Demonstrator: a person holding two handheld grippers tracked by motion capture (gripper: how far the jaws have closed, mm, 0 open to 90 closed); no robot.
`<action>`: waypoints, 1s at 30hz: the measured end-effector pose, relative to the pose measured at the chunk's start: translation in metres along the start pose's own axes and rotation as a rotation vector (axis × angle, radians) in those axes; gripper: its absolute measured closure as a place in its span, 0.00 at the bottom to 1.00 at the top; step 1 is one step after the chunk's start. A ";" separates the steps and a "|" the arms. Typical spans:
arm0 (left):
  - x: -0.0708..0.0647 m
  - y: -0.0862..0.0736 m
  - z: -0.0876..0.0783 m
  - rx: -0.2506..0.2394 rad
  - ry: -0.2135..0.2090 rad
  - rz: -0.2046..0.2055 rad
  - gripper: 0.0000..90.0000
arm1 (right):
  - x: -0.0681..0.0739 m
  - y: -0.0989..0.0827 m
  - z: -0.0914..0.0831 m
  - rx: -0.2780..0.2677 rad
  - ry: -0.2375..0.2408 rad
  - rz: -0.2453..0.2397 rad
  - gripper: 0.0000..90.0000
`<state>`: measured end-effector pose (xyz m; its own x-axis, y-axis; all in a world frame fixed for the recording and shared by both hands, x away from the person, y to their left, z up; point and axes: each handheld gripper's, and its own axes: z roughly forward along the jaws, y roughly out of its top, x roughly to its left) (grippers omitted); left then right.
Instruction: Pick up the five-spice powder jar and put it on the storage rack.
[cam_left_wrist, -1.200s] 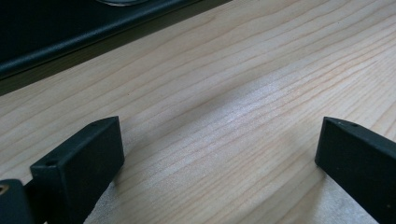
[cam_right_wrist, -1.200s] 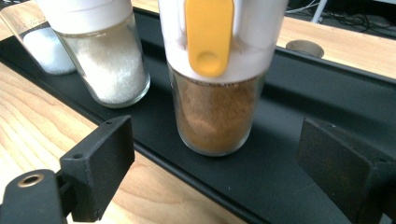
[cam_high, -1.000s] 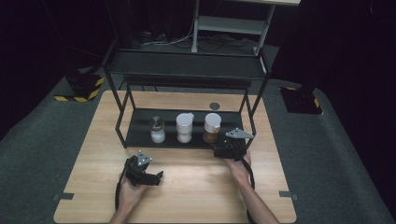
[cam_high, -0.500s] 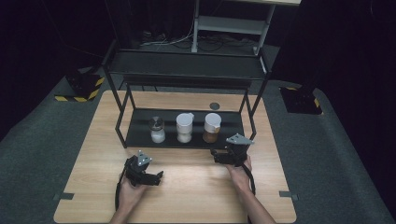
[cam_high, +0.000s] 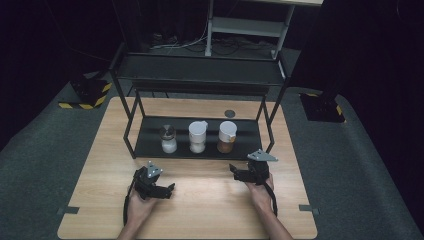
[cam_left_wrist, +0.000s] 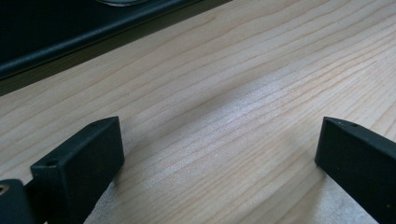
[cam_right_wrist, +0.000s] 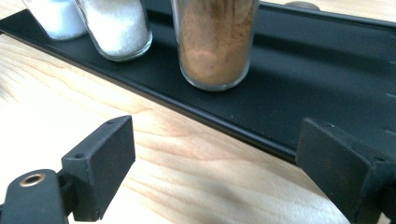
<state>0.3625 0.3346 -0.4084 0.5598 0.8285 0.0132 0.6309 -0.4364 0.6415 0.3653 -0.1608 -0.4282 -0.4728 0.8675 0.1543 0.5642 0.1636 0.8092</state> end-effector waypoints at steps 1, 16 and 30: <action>0.000 0.000 0.000 0.000 0.001 0.001 0.01 | 0.000 -0.002 -0.001 0.001 -0.001 0.003 0.13; 0.000 0.000 0.000 0.000 0.001 0.001 0.01 | -0.003 -0.019 -0.011 0.025 -0.013 0.000 0.13; 0.000 0.000 0.000 0.000 0.001 0.001 0.01 | -0.004 -0.027 -0.009 0.057 0.006 0.013 0.12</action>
<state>0.3626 0.3347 -0.4084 0.5599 0.8284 0.0141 0.6305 -0.4371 0.6415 0.3464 -0.1731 -0.4454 -0.4692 0.8670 0.1681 0.6081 0.1791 0.7734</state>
